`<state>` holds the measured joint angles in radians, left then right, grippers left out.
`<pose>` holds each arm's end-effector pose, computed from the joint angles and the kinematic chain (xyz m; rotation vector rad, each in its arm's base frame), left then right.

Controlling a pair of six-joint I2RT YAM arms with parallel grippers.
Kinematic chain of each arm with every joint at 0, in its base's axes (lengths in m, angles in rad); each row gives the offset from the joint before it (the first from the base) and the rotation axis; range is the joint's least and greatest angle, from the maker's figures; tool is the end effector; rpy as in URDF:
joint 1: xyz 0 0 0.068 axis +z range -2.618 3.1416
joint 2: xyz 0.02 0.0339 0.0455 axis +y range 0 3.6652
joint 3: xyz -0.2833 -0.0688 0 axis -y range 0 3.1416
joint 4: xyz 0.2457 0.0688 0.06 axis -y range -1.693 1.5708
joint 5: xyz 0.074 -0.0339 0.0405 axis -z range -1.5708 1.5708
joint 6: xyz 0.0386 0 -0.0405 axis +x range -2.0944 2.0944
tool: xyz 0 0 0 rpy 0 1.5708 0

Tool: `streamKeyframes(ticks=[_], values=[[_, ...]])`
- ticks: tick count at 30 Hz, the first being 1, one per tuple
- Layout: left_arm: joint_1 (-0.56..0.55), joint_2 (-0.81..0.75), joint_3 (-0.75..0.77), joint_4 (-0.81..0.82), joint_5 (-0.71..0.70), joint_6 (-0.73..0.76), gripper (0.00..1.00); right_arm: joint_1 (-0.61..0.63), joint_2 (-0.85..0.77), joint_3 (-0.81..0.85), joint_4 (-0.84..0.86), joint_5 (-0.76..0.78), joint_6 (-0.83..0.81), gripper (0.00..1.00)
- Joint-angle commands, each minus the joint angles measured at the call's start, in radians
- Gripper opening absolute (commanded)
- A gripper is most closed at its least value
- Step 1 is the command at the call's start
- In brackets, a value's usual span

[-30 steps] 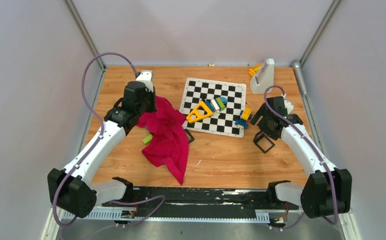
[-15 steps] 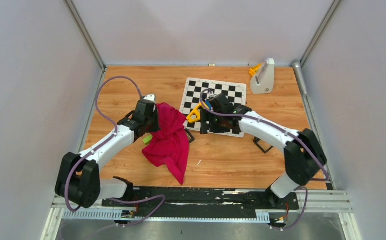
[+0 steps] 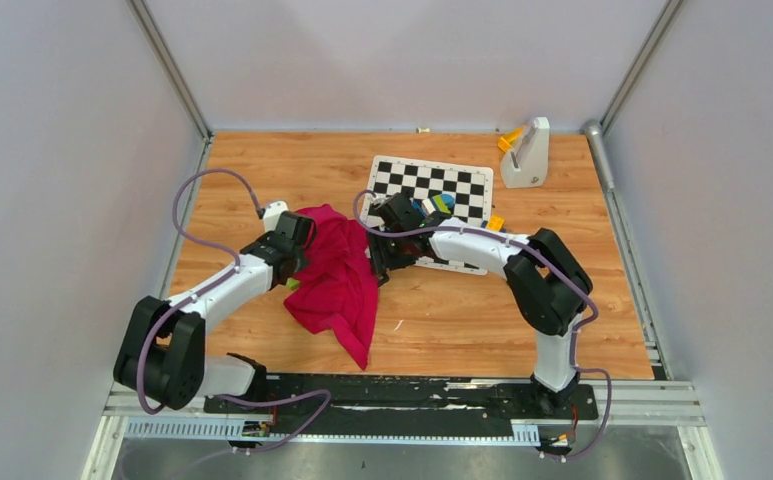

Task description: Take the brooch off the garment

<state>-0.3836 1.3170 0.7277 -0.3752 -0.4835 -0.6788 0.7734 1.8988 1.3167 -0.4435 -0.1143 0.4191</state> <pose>0.2368 -0.0762 0.2122 -0.5321 2.3295 0.1290 0.2887 0.2880 0.2007 -0.5183 2.6502 0.5517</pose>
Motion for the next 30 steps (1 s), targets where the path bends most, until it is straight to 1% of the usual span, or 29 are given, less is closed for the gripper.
streamKeyframes(ticks=[1,6,8,12,15,17,19,21,22,23,27,30], values=[[0.005,-0.013,-0.034,0.109,-0.013,0.023,0.0,0.026,0.043,0.076,0.048,0.03,-0.024,0.46],[0.005,-0.032,-0.037,0.106,-0.039,0.057,0.0,0.037,0.085,0.096,0.023,0.105,-0.012,0.36],[0.005,-0.044,-0.043,0.117,-0.033,0.07,0.0,0.039,0.091,0.094,0.019,0.13,-0.007,0.29],[0.006,-0.071,-0.06,0.148,0.0,0.081,0.0,0.041,0.093,0.091,0.005,0.191,0.003,0.3],[0.005,-0.095,-0.072,0.161,0.008,0.092,0.0,0.041,0.089,0.081,0.002,0.197,-0.004,0.31],[0.005,-0.107,-0.08,0.171,0.011,0.095,0.0,0.041,0.092,0.081,0.002,0.185,-0.009,0.3],[0.005,-0.117,-0.086,0.179,0.012,0.096,0.0,0.041,0.095,0.079,-0.002,0.182,-0.006,0.22],[0.005,-0.126,-0.091,0.183,0.012,0.096,0.0,0.041,0.087,0.073,-0.01,0.186,0.001,0.1],[0.005,-0.128,-0.095,0.187,0.012,0.096,0.0,0.041,0.076,0.065,-0.014,0.187,0.005,0.04],[0.005,-0.132,-0.097,0.189,0.012,0.096,0.0,0.041,0.06,0.051,-0.016,0.193,0.009,0.0],[0.005,-0.141,-0.106,0.204,0.026,0.103,0.0,0.035,-0.05,-0.067,-0.023,0.229,0.038,0.0],[0.005,-0.145,-0.109,0.212,0.042,0.109,0.0,0.011,-0.178,-0.209,-0.041,0.255,0.084,0.0]])
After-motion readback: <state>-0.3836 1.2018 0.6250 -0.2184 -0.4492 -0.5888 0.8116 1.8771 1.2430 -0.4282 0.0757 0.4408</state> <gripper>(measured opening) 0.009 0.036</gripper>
